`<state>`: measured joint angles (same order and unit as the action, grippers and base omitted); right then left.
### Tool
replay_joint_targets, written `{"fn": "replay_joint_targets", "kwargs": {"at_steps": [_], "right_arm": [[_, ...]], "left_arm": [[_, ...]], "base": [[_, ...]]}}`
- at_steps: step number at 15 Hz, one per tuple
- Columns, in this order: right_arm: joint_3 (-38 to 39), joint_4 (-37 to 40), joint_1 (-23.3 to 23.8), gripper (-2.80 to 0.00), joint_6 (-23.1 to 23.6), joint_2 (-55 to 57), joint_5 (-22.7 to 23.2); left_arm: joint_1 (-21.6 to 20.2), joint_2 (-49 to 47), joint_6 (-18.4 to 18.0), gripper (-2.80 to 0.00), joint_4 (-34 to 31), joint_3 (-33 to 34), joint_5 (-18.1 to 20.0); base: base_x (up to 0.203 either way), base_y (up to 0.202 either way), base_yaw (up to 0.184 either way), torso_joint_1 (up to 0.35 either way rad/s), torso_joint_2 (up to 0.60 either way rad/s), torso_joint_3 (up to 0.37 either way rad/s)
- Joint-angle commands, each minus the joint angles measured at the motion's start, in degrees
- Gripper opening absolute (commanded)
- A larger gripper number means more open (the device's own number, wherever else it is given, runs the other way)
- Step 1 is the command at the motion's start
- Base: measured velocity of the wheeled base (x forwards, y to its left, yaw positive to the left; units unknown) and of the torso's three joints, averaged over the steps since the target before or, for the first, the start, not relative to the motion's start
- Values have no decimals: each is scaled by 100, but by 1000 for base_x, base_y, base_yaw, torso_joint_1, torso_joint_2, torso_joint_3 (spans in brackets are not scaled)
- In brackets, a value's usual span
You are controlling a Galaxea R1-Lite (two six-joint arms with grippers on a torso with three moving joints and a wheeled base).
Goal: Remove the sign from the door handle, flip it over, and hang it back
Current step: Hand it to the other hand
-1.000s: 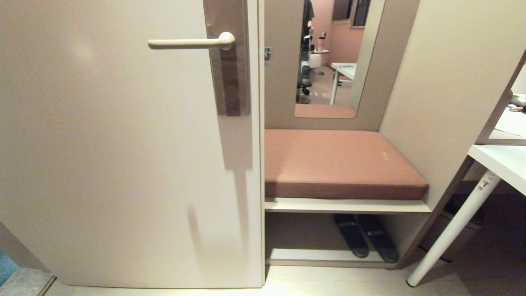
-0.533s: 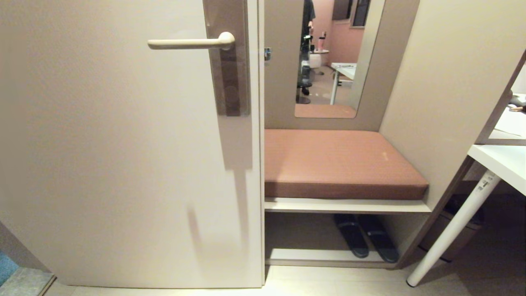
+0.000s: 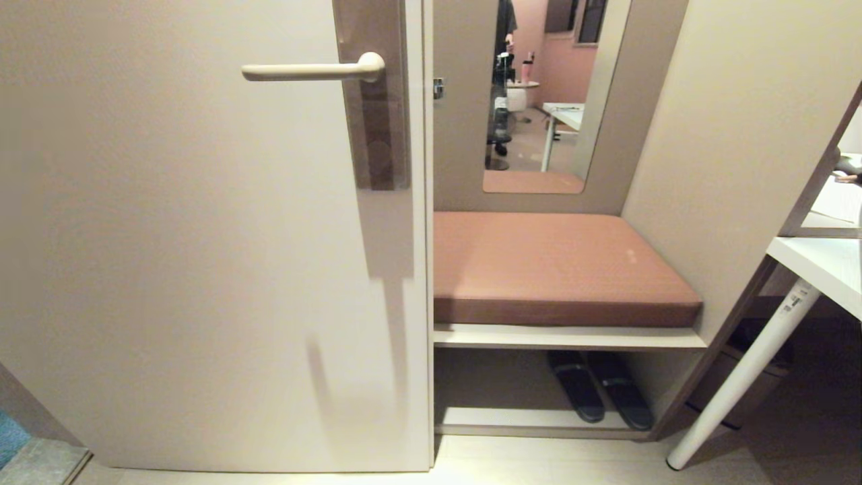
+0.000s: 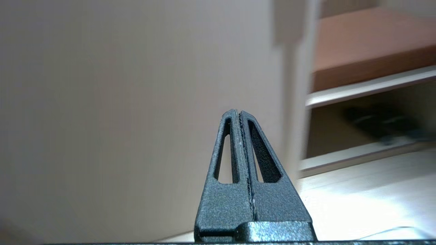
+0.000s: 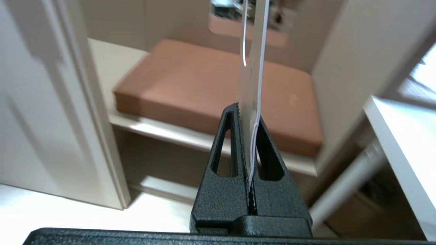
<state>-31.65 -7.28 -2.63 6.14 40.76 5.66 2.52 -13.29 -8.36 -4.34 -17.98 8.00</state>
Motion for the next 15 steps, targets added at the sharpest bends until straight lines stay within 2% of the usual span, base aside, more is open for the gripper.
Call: {"fn": "replay_joint_targets", "kwargs": {"at_steps": [1,3,5,10,13,15], "right_arm": [[-69,-169,0,-280,9,477,116],[-276,-428,0,-280,10,862,452],[-497,-556,0,-280,10,1098,1143],[-990,-565,0,-280,10,1529,2646],[-1508,-559,-28,-280,10,1934,3434],[-1848,-544,-336,-280,13,2204,3767]], "left_arm": [[330,-1042,198,-280,205,-417,130],[873,-1669,490,-280,594,-780,225],[1544,-2032,759,-280,829,-1109,264],[3358,-2201,1522,-280,913,-1459,285],[4055,-2371,2179,-280,922,-1819,290],[4450,-2514,2391,-280,940,-1974,294]], "base": [[0,0,0,0,0,0],[0,0,0,0,0,0],[0,0,0,0,0,0],[0,0,0,0,0,0],[0,0,0,0,0,0],[0,0,0,0,0,0]]}}
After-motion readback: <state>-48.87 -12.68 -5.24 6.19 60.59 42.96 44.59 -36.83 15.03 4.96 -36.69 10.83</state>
